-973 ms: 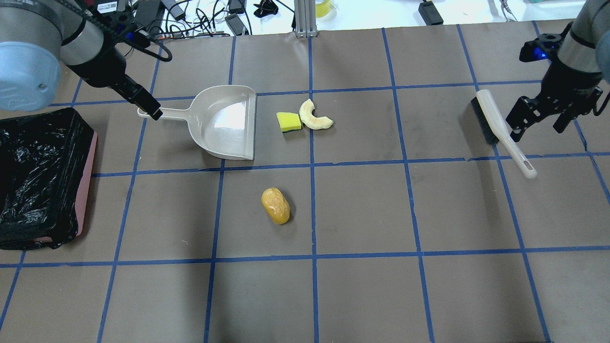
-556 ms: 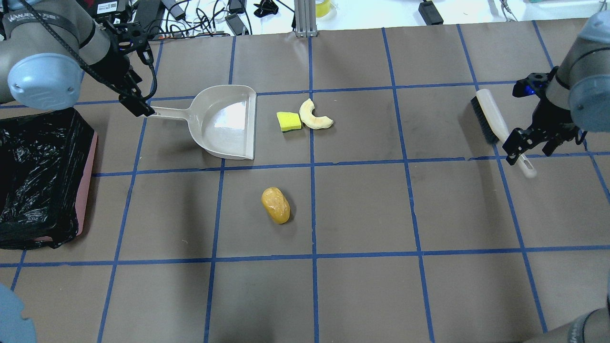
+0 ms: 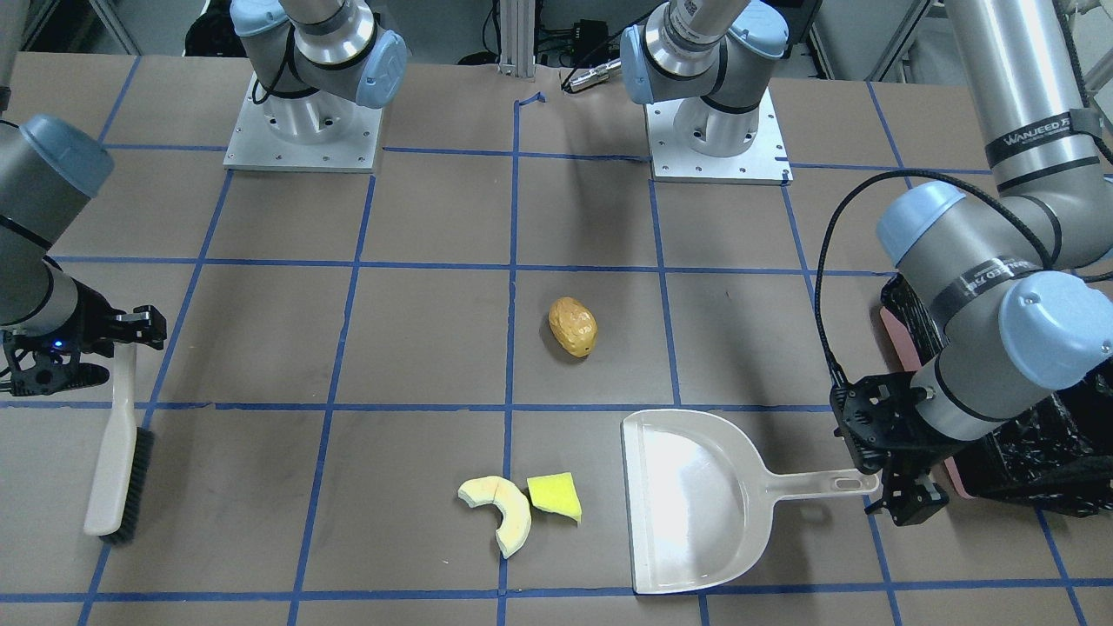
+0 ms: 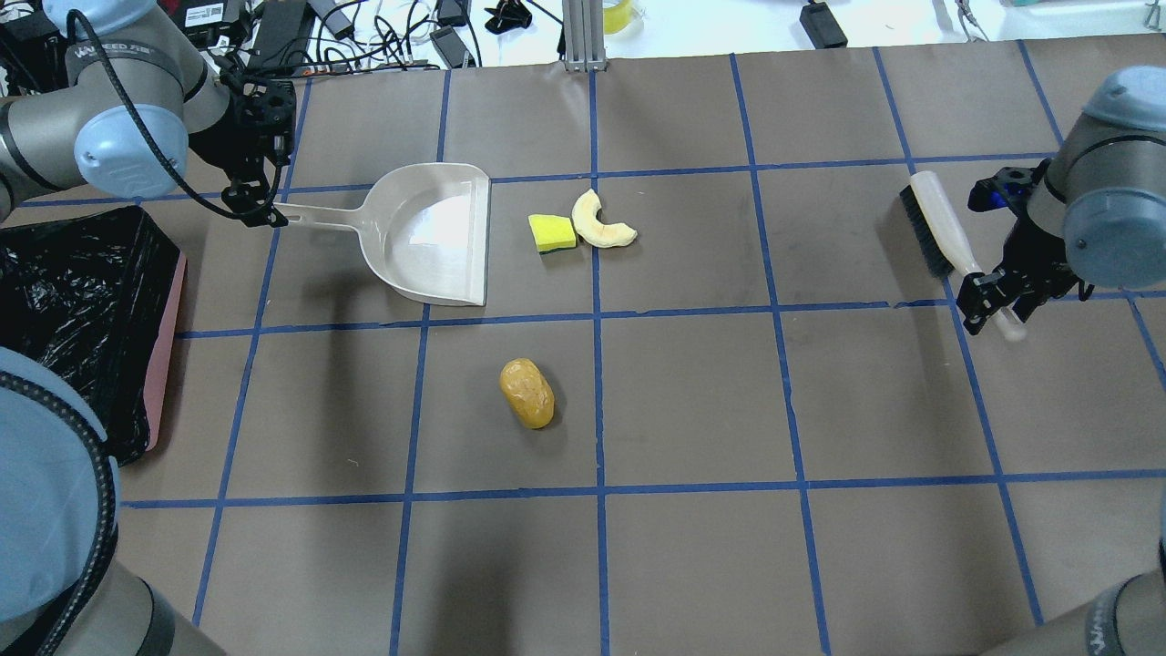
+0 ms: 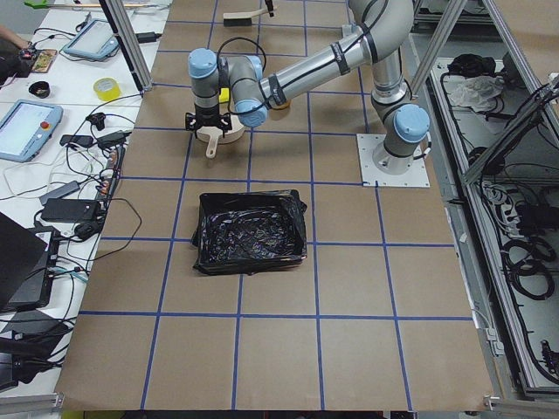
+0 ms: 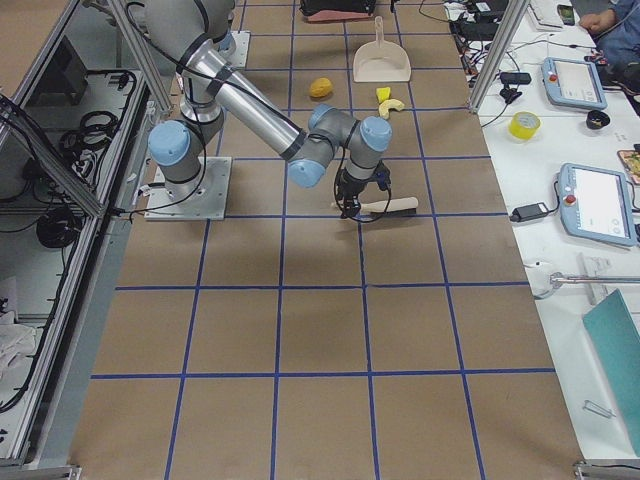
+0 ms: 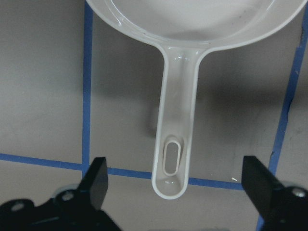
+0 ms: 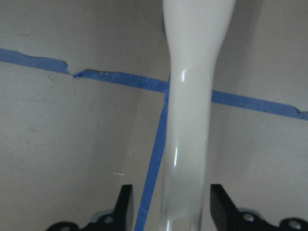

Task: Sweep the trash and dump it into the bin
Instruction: 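Lift the brush with the right gripper and carry it toward the dustpan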

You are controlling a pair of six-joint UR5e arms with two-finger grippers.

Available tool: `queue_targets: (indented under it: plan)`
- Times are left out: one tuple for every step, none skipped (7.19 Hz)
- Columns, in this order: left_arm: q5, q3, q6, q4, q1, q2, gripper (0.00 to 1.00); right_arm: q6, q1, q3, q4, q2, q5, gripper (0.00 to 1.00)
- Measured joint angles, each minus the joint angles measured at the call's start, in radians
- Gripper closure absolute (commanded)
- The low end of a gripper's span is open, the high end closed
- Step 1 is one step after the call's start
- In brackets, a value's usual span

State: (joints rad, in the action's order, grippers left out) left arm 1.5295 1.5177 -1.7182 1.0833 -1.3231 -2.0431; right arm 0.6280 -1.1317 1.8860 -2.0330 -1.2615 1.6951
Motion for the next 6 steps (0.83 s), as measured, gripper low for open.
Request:
queue_targets:
  plan:
    - [0.003,-0.011,-0.008,0.010,-0.001,-0.023,0.01,-0.003,0.001,-0.002,0.000,0.000,0.000,1.00]
    - [0.016,-0.014,-0.017,0.038,-0.002,-0.038,0.01,-0.009,0.002,-0.008,0.000,0.000,0.000,1.00]
    - [0.033,-0.013,-0.022,0.062,-0.002,-0.044,0.01,-0.019,0.002,-0.017,0.002,-0.003,0.000,1.00]
    - [0.041,-0.008,-0.022,0.073,-0.002,-0.048,0.02,-0.049,-0.001,-0.028,0.010,-0.011,0.004,1.00]
    - [0.040,-0.006,-0.018,0.073,-0.002,-0.053,0.03,-0.105,-0.013,-0.037,0.034,-0.032,0.009,1.00]
    - [0.033,-0.008,-0.013,0.066,-0.002,-0.060,0.09,-0.181,-0.052,-0.044,0.072,-0.066,0.019,1.00]
